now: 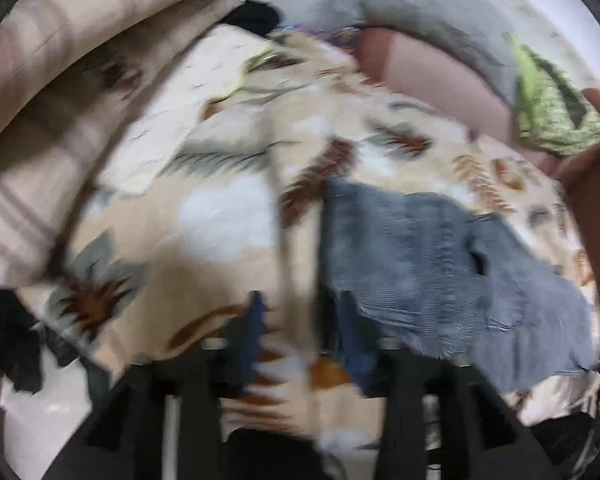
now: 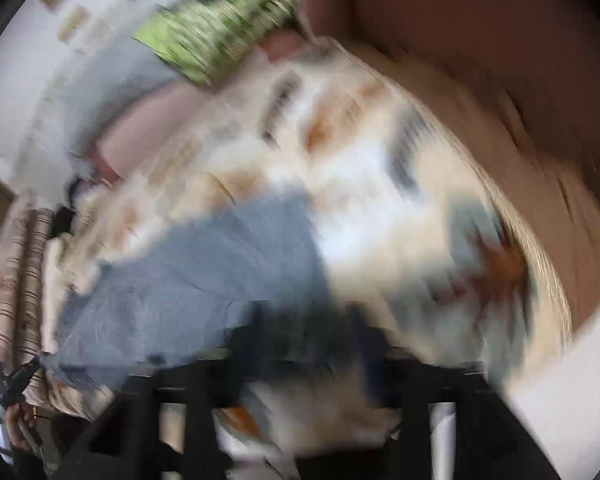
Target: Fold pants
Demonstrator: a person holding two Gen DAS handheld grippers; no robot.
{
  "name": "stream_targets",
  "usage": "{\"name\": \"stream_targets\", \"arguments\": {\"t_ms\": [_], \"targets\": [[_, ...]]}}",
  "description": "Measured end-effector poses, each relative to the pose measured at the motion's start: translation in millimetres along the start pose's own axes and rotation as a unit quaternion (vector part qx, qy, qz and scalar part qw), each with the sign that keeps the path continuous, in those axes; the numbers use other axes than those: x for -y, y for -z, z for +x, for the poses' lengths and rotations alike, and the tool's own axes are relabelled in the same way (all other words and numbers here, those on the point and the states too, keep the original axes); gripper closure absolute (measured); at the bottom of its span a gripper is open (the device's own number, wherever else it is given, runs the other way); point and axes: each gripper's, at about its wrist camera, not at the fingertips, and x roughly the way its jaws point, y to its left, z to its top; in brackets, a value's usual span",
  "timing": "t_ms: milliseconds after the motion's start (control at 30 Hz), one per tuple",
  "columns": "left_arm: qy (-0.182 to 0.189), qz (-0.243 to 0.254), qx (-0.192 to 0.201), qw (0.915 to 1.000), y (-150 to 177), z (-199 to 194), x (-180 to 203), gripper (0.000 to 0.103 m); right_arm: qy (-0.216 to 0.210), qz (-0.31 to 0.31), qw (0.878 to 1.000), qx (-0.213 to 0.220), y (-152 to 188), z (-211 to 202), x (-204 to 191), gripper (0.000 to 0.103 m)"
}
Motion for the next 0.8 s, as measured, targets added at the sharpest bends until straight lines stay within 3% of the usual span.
{"name": "stream_targets", "arguments": {"t_ms": [67, 133, 200, 333, 367, 400, 467, 567, 633, 700, 800], "targets": [[0.006, -0.008, 0.024, 0.9997, -5.4, -14.2, 1.4, 0.054, -0.014, 0.028, 0.999, 0.021, 2.7, -12.8, 6.8, 0.035], [0.011, -0.001, 0.056, 0.9984, -11.8, -29.1, 15.8, 0.04, -0.028, 0.043, 0.998, 0.041, -3.1, -25.4, 3.9, 0.032], [0.033, 0.02, 0.091, 0.9951, -16.7, -40.9, 43.1, 0.036, -0.041, 0.044, 0.997, 0.047, -11.7, -29.8, -5.7, 0.031], [0.037, 0.071, 0.103, 0.9914, -8.6, -26.6, 89.4, 0.032, -0.033, 0.045, 0.998, 0.008, -12.6, -5.3, -17.5, 0.028], [0.015, 0.088, 0.092, 0.9918, -3.8, -9.9, 98.9, 0.031, -0.008, 0.031, 0.999, -0.025, -8.7, 12.8, -19.2, 0.028], [-0.034, 0.117, 0.045, 0.9916, 2.2, 20.8, 109.2, 0.031, 0.021, 0.01, 0.998, -0.056, -2.3, 26.3, -20.2, 0.029], [-0.076, 0.131, -0.03, 0.988, 10.5, 62.0, 112.3, 0.031, 0.069, -0.028, 0.994, -0.079, 4.4, 39.6, -22.5, 0.044], [-0.054, 0.095, 0.004, 0.994, 7.1, 47.9, 102.4, 0.031, 0.09, -0.039, 0.994, -0.041, -10.6, 15.7, -34.6, 0.041], [-0.054, 0.091, 0.044, 0.9934, -5.7, 28.6, 105.9, 0.031, 0.096, -0.052, 0.994, -0.015, -27.2, 4.8, -45.3, 0.036], [-0.033, 0.099, 0.079, 0.9914, -18.9, 13.8, 115.0, 0.028, 0.088, -0.061, 0.994, 0.001, -50.1, 4.3, -57.4, 0.024], [-0.003, 0.111, 0.093, 0.9895, -25.6, 18.0, 129.6, 0.021, 0.047, -0.042, 0.998, -0.009, -87.0, 33.2, -63.7, 0.023]]}}
